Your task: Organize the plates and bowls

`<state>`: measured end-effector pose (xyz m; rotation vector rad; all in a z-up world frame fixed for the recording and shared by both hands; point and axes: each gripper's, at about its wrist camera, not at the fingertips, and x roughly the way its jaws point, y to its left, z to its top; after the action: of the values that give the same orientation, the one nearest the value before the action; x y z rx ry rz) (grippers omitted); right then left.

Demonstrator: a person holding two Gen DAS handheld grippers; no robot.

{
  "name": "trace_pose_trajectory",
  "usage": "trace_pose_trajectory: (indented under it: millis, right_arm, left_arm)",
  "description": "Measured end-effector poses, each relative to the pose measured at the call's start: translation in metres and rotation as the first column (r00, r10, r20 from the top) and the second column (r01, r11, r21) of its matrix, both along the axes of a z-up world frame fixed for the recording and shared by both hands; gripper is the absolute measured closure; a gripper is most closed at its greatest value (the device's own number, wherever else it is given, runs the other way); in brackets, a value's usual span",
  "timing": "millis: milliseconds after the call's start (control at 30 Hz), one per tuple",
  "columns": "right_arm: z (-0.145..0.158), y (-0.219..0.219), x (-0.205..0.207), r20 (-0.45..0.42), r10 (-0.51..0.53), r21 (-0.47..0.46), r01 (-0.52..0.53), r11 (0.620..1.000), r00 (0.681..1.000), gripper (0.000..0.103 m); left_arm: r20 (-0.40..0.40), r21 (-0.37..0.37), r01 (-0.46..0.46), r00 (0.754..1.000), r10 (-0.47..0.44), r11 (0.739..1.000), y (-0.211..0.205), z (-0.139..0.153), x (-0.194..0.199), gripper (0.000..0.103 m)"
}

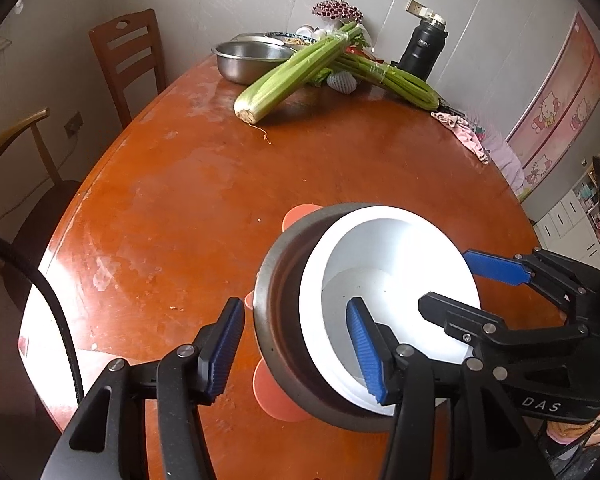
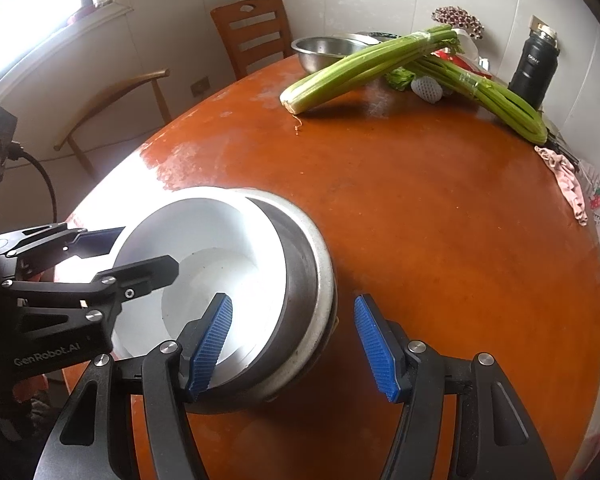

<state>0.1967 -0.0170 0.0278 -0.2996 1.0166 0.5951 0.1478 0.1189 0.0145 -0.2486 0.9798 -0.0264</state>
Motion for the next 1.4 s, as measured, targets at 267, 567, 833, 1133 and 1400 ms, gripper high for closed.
trace_pose_trajectory:
  millis: [267, 567, 833, 1133, 1400]
  right_arm:
    - [0.013, -0.003, -0.008, 0.023, 0.0, 0.035, 0.0, 0.999, 1.0, 0.038]
    - [0.028, -0.011, -0.022, 0.058, -0.014, 0.049, 0.012, 0.999, 0.998, 0.037]
    - [0.048, -0.03, -0.049, 0.1, -0.032, 0.088, 0.023, 0.996, 0.994, 0.036]
    - [0.06, -0.061, -0.085, 0.151, -0.082, 0.147, 0.059, 0.987, 0.985, 0.035]
    - [0.044, -0.08, -0.117, 0.161, -0.105, 0.156, 0.08, 0.985, 0.981, 0.034]
  left_arm:
    - [0.032, 0.024, -0.032, 0.999, 0.031, 0.999, 0.003, 0.013, -0.01, 0.043]
    - [0.071, 0.06, -0.049, 0.996, 0.044, 0.997, -0.006, 0.029, -0.027, 0.042]
    - [0.12, 0.084, -0.045, 0.992, 0.034, 0.995, -0.025, 0.047, -0.048, 0.04]
    - [0.16, 0.117, -0.066, 0.986, 0.047, 0.991, -0.049, 0.051, -0.079, 0.038]
    - [0.158, 0.137, -0.064, 0.986, 0.042, 0.989, -0.072, 0.036, -0.107, 0.037]
